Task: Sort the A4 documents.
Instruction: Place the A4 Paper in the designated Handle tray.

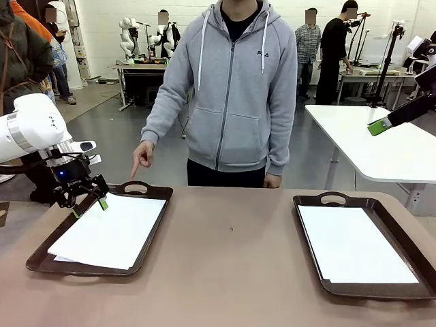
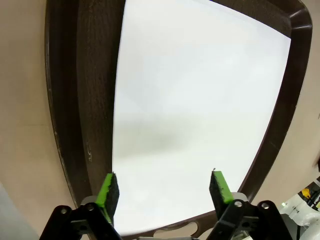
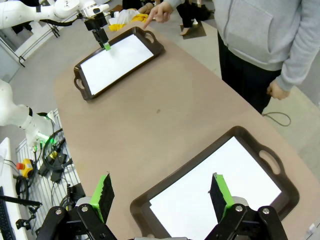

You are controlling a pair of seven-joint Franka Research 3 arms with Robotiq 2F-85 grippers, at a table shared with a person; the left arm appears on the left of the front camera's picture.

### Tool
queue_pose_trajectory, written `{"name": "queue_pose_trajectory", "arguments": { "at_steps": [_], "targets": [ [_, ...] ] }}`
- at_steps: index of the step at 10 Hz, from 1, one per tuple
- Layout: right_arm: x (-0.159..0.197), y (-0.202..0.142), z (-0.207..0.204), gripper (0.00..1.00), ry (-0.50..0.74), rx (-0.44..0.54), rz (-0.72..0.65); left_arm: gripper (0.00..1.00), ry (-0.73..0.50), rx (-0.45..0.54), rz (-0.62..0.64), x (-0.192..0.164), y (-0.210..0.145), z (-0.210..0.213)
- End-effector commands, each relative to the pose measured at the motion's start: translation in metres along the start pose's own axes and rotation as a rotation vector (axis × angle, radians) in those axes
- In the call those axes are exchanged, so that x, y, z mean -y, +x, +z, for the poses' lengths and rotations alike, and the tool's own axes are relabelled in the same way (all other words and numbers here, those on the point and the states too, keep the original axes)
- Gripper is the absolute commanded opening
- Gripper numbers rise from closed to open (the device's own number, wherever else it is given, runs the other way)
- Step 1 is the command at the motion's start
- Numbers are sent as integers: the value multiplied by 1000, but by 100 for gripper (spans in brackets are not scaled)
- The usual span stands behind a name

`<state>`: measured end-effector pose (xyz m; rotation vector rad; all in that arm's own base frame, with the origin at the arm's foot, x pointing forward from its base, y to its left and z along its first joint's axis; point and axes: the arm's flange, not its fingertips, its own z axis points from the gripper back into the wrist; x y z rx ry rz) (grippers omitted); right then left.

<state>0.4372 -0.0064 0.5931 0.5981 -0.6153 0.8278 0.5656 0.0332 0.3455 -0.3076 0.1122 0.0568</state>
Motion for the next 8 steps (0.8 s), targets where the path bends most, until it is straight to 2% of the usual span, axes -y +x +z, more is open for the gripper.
{"name": "queue_pose_trajectory", "arguments": {
  "at_steps": [1,3,6,7,8],
  "targets": [
    [-1,0,0,100,13,11,9,100,41,15,26,1,-6,0],
    [-1,0,0,100,13,11,9,100,39,23,29,1,-8,2],
    [-1,0,0,100,13,11,9,100,-58,101,44,8,-10,0],
    [-1,0,0,100,13,11,9,100,-7,29,7,1,0,3],
    [-1,0,0,100,13,11,9,100,-7,29,7,1,0,3]
  ]
}}
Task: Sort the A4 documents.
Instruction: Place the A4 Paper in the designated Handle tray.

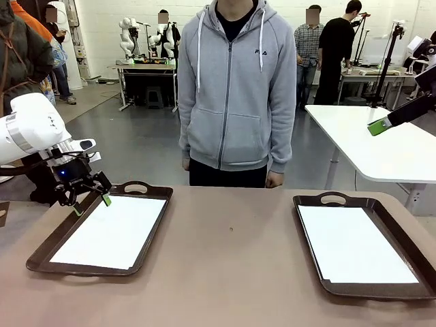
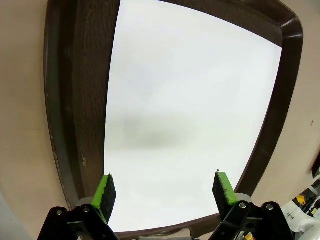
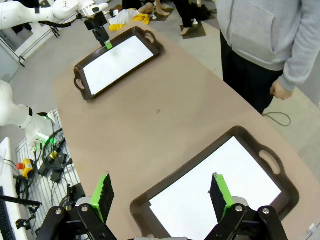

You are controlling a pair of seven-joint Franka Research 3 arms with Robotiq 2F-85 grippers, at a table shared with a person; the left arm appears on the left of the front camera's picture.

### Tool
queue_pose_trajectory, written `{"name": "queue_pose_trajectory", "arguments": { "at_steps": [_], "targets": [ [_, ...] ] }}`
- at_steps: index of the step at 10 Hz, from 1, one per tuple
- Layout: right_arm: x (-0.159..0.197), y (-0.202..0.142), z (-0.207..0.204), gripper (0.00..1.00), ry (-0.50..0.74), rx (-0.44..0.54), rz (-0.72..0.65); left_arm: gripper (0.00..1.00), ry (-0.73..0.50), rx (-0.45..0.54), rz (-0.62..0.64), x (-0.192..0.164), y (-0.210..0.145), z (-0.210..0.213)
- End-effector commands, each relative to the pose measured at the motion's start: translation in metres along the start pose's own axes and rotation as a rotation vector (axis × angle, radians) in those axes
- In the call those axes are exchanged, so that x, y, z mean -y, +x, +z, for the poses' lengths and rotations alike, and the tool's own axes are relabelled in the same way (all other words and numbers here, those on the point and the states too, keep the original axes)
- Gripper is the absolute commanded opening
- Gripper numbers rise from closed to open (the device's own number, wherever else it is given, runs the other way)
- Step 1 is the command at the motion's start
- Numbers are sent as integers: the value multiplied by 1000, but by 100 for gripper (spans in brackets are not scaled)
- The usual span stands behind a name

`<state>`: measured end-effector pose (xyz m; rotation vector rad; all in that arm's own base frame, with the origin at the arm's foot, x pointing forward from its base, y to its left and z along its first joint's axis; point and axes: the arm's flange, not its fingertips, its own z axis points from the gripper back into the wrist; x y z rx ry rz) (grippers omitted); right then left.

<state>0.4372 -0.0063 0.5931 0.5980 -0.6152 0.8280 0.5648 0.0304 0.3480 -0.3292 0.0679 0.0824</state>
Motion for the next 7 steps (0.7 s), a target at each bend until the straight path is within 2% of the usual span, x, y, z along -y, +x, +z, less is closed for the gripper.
{"name": "queue_pose_trajectory", "arguments": {
  "at_steps": [1,7],
  "targets": [
    [-1,0,0,100,13,11,9,100,17,-18,-10,-2,1,1],
    [-1,0,0,100,13,11,9,100,17,-18,-10,-2,1,1]
  ]
}}
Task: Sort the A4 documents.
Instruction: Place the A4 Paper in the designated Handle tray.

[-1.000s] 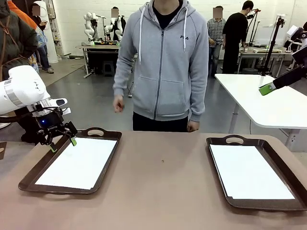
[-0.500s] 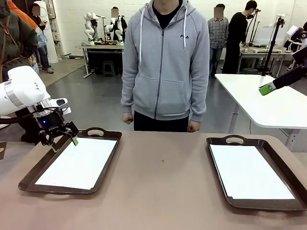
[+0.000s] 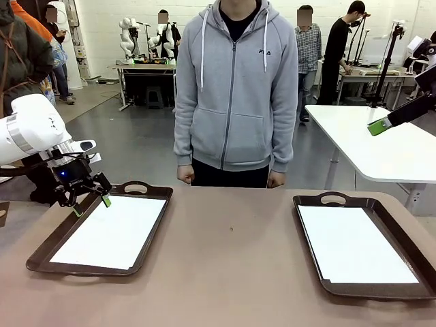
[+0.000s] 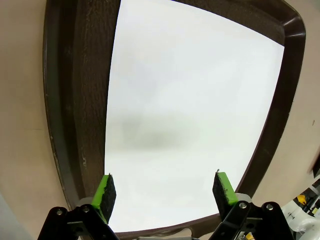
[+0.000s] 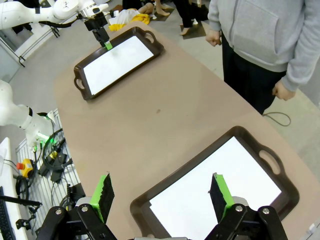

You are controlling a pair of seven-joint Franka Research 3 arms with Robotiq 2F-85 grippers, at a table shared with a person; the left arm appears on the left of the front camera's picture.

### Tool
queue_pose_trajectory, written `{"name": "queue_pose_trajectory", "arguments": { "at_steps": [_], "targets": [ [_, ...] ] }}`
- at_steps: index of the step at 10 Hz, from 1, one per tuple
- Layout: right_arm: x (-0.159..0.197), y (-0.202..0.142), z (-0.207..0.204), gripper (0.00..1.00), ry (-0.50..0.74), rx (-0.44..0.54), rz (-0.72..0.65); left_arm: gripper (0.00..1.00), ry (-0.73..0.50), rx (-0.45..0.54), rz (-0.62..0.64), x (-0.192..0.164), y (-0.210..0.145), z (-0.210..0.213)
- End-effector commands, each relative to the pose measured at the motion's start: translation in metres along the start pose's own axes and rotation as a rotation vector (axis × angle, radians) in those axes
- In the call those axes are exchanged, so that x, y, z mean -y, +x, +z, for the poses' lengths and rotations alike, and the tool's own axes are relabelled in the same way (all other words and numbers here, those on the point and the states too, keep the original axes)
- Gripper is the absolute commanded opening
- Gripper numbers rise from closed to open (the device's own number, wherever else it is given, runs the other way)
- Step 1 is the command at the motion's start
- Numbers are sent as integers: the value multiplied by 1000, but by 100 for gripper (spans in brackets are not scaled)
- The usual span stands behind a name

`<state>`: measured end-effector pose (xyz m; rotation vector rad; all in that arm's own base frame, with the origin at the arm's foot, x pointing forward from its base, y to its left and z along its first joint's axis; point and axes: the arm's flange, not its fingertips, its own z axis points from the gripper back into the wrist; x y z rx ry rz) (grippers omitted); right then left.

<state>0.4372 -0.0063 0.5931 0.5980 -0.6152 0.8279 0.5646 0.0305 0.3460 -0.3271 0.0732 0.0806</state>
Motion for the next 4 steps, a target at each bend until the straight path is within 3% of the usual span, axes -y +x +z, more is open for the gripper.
{"name": "queue_pose_trajectory", "arguments": {
  "at_steps": [1,4],
  "targets": [
    [-1,0,0,100,13,11,9,100,15,-13,-9,-2,1,3],
    [-1,0,0,100,13,11,9,100,15,-13,-9,-2,1,3]
  ]
}}
